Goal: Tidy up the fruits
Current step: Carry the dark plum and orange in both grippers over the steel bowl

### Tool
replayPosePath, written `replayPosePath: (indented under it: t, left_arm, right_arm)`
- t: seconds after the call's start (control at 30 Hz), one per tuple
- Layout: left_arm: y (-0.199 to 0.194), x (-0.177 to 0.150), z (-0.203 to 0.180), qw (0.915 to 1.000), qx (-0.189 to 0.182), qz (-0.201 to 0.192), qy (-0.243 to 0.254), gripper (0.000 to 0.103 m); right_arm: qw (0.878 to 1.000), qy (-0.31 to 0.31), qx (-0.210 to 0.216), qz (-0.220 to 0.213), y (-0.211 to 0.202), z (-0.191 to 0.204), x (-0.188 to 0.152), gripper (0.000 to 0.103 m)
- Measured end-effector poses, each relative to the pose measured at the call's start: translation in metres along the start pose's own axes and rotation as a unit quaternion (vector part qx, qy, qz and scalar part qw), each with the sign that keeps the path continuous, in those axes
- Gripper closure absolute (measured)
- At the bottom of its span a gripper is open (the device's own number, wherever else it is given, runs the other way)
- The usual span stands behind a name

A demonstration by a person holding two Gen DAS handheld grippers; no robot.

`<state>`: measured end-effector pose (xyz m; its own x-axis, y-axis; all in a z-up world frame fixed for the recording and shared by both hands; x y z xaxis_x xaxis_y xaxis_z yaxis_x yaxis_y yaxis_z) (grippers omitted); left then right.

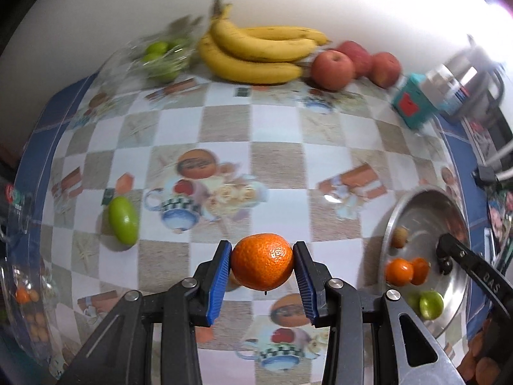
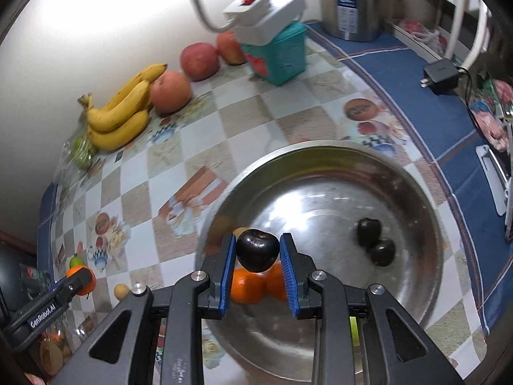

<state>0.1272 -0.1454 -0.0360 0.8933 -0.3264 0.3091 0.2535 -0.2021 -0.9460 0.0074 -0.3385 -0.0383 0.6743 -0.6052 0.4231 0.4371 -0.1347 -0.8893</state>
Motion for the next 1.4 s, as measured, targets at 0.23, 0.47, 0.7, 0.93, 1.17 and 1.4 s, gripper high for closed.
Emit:
replayPosePath:
  t: [0.23,0.47,0.7,0.93,1.17,1.4]
  left_arm:
    - [-0.002,-0.007,-0.052,0.9982,-0.031,0.007,0.052,0.061]
    - [-0.005,-0.016,-0.093,0.9942,-0.055,0.010,0.092,0.061]
    - [0.013,-0.030,-0.112,0.9914,-0.063,0.042,0.107,0.061]
    - [0.029,-0.046,-0.133,0.9867,-0.065,0.068,0.133,0.061]
    - [0.035,-0.057,-0.148,0.9829,-0.065,0.080,0.152,0.061]
    - [0.036,-0.061,-0.153,0.9809,-0.073,0.087,0.158,0.061]
  right_arm:
    - [1.000,0.027,0.002,0.001,-0.005,-0.024,0.003,0.074]
    - [0.999,0.044,-0.005,0.001,-0.012,-0.043,0.004,0.074]
    - [0.998,0.051,-0.027,0.024,-0.009,-0.059,-0.002,0.074]
    - [0.996,0.058,-0.036,0.050,0.000,-0.071,-0.010,0.074]
    - [0.995,0.055,-0.041,0.072,0.011,-0.074,-0.017,0.074]
    - [0.994,0.056,-0.037,0.086,0.017,-0.075,-0.022,0.073]
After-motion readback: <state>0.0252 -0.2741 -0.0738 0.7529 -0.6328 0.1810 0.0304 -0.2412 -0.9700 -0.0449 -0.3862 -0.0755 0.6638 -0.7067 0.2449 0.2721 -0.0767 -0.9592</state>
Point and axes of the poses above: each gripper's, at about its wrist camera, not at the fingertips, and y roughly the way its jaws point, z to its left, x to its top, the point moved 5 cm from there along y, roughly the way its jaws point, and after that the axes turned 4 degrees about -y, right-handed, at the moved point
